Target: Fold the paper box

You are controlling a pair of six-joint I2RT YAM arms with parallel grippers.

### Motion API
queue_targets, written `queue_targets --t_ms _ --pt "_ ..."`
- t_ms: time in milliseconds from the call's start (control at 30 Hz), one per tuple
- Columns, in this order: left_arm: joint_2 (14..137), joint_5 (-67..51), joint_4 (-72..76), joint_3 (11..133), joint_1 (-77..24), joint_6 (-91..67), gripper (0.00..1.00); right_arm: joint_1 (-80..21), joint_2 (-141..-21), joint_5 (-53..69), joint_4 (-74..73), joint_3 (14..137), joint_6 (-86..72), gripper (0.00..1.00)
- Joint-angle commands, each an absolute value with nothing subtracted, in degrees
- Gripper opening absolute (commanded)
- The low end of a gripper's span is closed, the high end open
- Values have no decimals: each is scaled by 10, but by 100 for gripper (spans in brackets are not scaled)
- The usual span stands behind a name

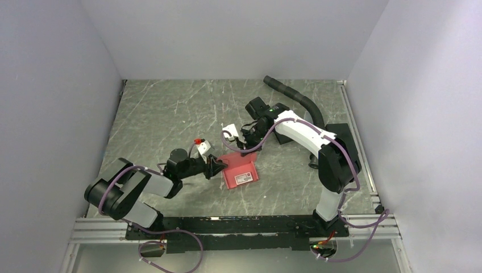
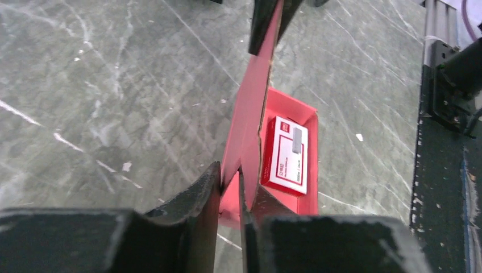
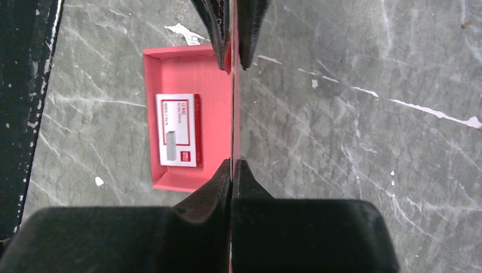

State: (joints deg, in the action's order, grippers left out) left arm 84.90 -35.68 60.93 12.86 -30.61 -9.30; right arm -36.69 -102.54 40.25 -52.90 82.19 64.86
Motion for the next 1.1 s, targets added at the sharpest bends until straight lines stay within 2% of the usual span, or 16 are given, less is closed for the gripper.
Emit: queue_targets --t_ms 0,100,200,267,367,500,567,700,800,900,1067 --pt "824 -320 722 124 -306 -98 27 -385 -1029 458 -527 818 648 0" --pt "808 -320 712 123 -306 -95 30 -383 -1026 458 -529 818 651 0" --pt "789 -325 683 130 -306 -88 27 -382 -1024 461 -533 817 658 0" --pt "784 -330 674 133 -306 -87 18 -382 -1025 462 -534 817 659 0" --pt "784 -344 648 147 -306 -81 0 -382 -1025 460 -530 817 654 0" --pt "796 -340 648 145 -306 -75 0 -381 -1024 444 -506 818 614 0" --pt "798 -338 647 141 -306 -70 0 -378 -1026 441 -501 823 593 10" --pt "792 -335 635 136 -306 -51 0 -359 -1017 451 -499 836 552 42" --pt "776 -325 623 130 -306 -30 0 -335 -982 481 -502 831 546 59" --pt "754 -320 602 124 -306 -9 0 -301 -943 517 -505 818 554 66" --pt "717 -314 575 110 -306 37 0 -220 -907 563 -473 782 549 63"
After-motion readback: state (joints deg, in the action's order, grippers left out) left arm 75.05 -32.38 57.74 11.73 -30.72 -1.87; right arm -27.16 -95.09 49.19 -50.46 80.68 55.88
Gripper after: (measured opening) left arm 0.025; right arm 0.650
